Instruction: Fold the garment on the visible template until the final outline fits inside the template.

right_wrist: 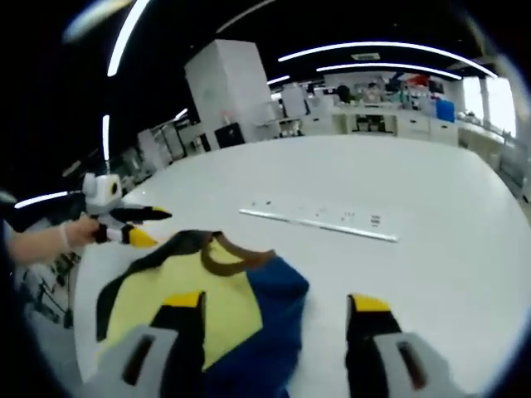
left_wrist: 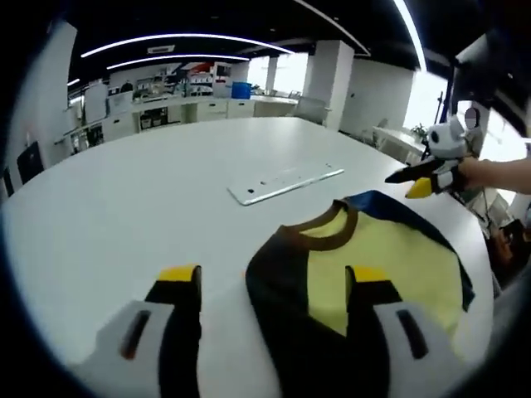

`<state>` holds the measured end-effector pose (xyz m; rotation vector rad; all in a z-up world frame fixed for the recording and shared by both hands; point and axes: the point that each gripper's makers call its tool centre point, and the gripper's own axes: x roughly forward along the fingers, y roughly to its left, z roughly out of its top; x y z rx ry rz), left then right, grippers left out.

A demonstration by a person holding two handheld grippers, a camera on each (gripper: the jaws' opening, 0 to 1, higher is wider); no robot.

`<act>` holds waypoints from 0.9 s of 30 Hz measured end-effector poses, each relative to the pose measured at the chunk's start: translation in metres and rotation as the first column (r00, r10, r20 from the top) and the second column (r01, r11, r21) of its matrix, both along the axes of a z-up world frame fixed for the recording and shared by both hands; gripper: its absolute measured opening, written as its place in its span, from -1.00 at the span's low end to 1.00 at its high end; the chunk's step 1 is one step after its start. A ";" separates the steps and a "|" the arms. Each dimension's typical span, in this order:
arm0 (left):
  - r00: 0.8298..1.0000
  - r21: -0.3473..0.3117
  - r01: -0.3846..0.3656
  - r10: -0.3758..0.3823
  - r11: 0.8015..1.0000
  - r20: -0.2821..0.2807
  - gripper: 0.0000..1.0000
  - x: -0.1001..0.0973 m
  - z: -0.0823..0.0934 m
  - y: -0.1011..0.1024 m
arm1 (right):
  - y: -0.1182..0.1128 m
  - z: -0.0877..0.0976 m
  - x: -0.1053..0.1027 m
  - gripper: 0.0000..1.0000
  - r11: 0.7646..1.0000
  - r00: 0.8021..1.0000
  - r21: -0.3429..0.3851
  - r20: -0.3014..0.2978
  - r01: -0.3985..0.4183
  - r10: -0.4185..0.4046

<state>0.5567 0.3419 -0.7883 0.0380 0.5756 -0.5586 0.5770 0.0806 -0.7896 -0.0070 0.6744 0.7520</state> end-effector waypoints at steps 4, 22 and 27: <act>1.000 -0.004 0.019 -0.019 1.000 0.006 0.79 -0.005 0.011 -0.005 | 0.001 0.007 -0.014 0.75 1.000 1.000 -0.010 0.011 -0.022 0.022; 0.997 -0.011 0.072 -0.072 0.997 0.033 0.98 -0.059 0.054 -0.010 | -0.019 0.032 -0.060 0.93 0.999 0.999 -0.042 0.031 -0.018 0.019; 0.996 -0.013 0.080 -0.080 0.997 0.034 0.98 -0.079 0.059 -0.014 | -0.023 0.032 -0.084 0.92 0.998 0.999 -0.045 0.019 -0.034 0.035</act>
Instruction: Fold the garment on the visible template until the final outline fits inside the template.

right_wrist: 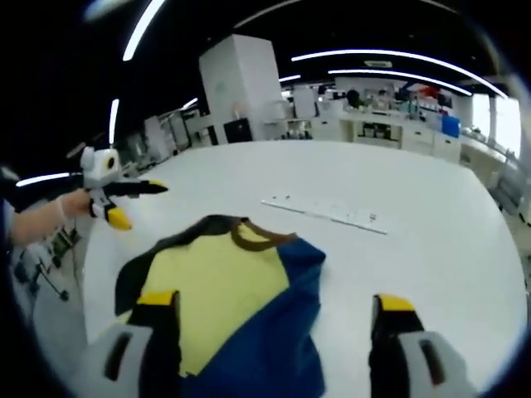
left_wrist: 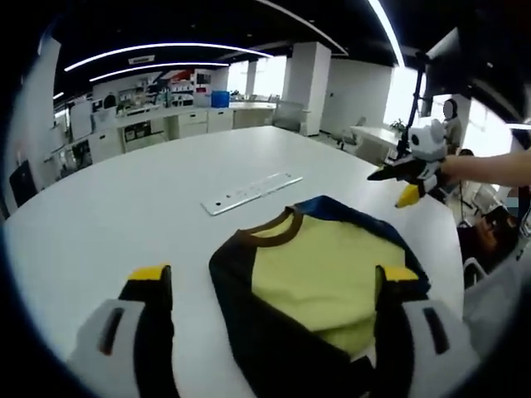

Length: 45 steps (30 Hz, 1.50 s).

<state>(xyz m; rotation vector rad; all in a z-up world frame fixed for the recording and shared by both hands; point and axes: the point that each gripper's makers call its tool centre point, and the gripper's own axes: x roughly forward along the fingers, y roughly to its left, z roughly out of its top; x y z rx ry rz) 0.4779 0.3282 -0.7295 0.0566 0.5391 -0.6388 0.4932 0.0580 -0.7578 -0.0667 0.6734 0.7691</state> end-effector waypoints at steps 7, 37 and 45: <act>1.000 -0.008 -0.010 0.011 1.000 0.007 0.98 -0.028 0.009 0.001 | -0.011 0.006 -0.024 0.91 1.000 1.000 0.001 0.003 0.009 -0.009; 0.999 -0.057 -0.018 0.020 0.998 0.042 0.90 -0.125 0.033 -0.003 | -0.014 0.004 -0.124 0.83 0.999 1.000 0.030 -0.025 0.012 -0.011; 0.999 -0.065 -0.018 0.021 0.998 0.045 0.89 -0.126 0.034 0.002 | -0.011 -0.013 -0.144 0.72 0.999 0.997 0.044 -0.074 0.023 -0.020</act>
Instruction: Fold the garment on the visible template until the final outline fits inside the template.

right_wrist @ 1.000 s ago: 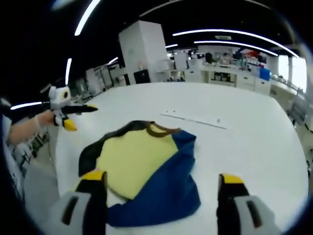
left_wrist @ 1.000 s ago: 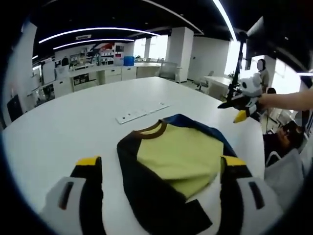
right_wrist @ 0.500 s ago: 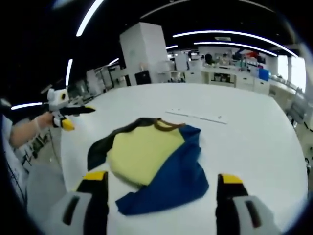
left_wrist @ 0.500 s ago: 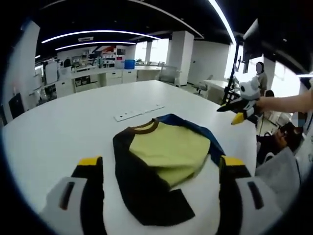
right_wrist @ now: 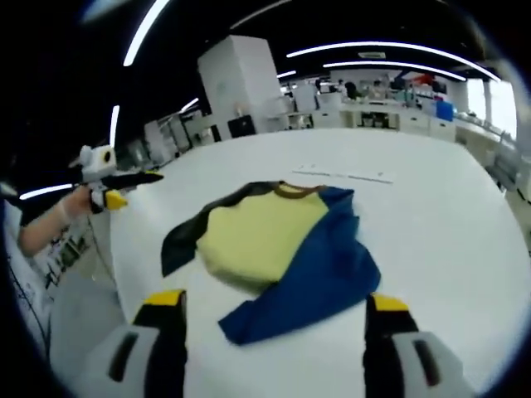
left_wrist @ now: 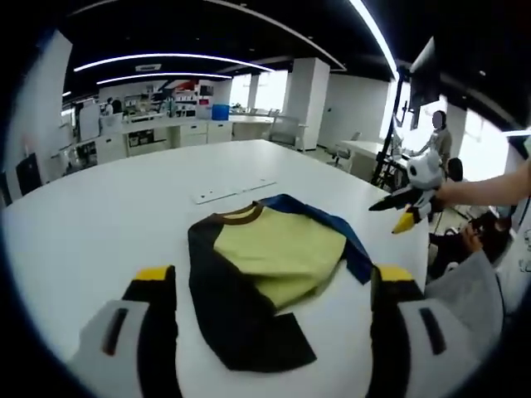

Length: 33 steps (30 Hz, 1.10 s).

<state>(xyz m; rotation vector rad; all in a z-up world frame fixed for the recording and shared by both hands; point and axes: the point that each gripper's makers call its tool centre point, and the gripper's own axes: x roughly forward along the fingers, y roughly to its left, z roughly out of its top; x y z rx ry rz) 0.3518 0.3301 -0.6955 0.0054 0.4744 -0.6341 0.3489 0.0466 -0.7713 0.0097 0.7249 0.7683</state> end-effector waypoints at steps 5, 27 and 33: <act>1.000 -0.008 -0.001 0.001 1.000 0.000 0.88 -0.001 -0.001 -0.002 | 0.002 -0.013 -0.015 0.50 1.000 0.999 -0.003 -0.048 -0.006 0.006; 0.999 -0.015 -0.022 0.021 1.000 -0.037 0.85 -0.011 -0.015 0.006 | 0.017 -0.061 -0.021 -0.46 0.986 0.962 0.096 -0.251 0.138 -0.110; 0.999 -0.014 -0.022 0.021 1.000 -0.042 0.84 -0.014 -0.017 0.006 | 0.017 -0.069 -0.021 -0.55 0.980 0.948 0.101 -0.286 0.173 -0.138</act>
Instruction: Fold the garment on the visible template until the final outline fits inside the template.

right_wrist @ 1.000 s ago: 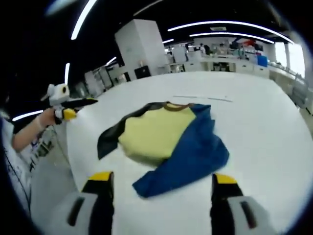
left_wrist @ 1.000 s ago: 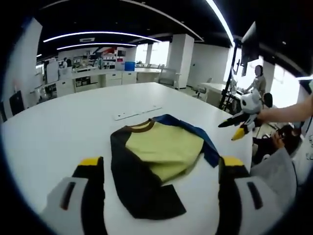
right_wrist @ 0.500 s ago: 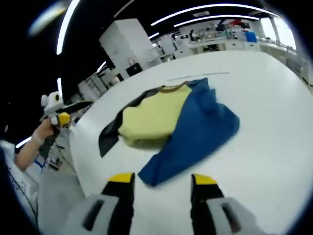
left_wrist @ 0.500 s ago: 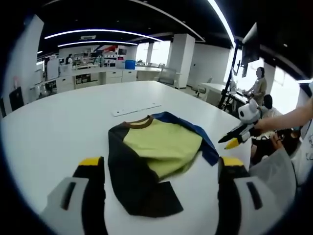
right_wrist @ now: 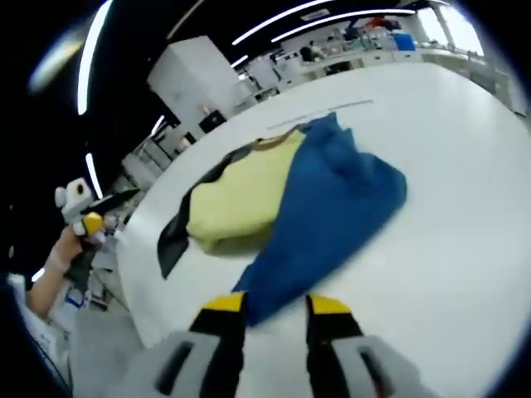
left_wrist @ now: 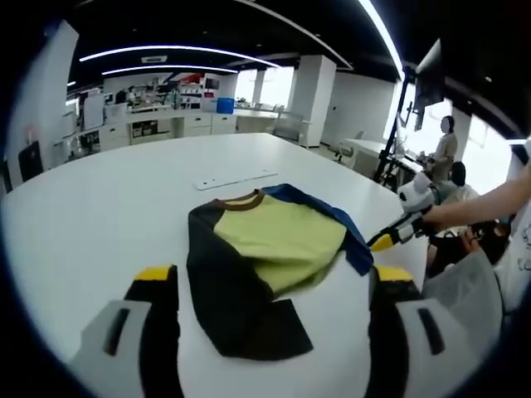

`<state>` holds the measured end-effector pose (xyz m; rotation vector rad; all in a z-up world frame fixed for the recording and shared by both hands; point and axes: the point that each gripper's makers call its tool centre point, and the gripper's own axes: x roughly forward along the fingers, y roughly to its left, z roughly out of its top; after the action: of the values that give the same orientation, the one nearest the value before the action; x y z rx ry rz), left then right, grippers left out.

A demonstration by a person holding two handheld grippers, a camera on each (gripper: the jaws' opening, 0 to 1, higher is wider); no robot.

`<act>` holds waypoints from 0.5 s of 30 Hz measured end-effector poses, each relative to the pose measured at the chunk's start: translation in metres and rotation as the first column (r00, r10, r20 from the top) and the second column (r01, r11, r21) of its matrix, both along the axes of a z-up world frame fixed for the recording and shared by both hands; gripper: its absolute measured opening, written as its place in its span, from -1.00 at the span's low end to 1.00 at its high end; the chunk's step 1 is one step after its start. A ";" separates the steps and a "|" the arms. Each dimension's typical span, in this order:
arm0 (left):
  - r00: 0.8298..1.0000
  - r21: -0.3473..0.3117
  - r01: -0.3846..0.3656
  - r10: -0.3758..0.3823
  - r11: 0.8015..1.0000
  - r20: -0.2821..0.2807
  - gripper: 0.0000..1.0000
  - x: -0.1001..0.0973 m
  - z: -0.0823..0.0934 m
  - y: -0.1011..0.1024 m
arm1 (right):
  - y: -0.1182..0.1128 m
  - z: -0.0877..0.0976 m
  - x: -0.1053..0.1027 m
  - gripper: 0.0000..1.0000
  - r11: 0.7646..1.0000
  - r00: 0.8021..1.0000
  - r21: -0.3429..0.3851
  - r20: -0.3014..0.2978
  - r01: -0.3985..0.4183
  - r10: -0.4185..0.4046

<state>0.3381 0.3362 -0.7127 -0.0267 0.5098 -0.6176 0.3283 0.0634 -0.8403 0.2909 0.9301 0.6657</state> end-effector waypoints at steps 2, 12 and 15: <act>1.000 0.009 0.000 0.000 1.000 -0.001 0.84 0.000 -0.001 0.003 | 0.001 0.002 0.001 -0.59 1.000 1.000 0.025 -0.005 0.017 -0.017; 1.000 0.010 -0.001 0.001 1.000 -0.010 0.83 0.001 -0.003 0.003 | 0.002 0.003 -0.003 -0.92 1.000 1.000 0.002 0.004 0.019 -0.019; 1.000 0.011 0.002 -0.002 1.000 -0.015 0.83 0.000 -0.005 0.002 | -0.002 0.004 -0.001 -1.00 0.999 0.999 0.005 0.007 0.032 -0.032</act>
<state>0.3377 0.3380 -0.7179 -0.0206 0.5277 -0.6173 0.3278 0.0616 -0.8359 0.3069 0.9151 0.6393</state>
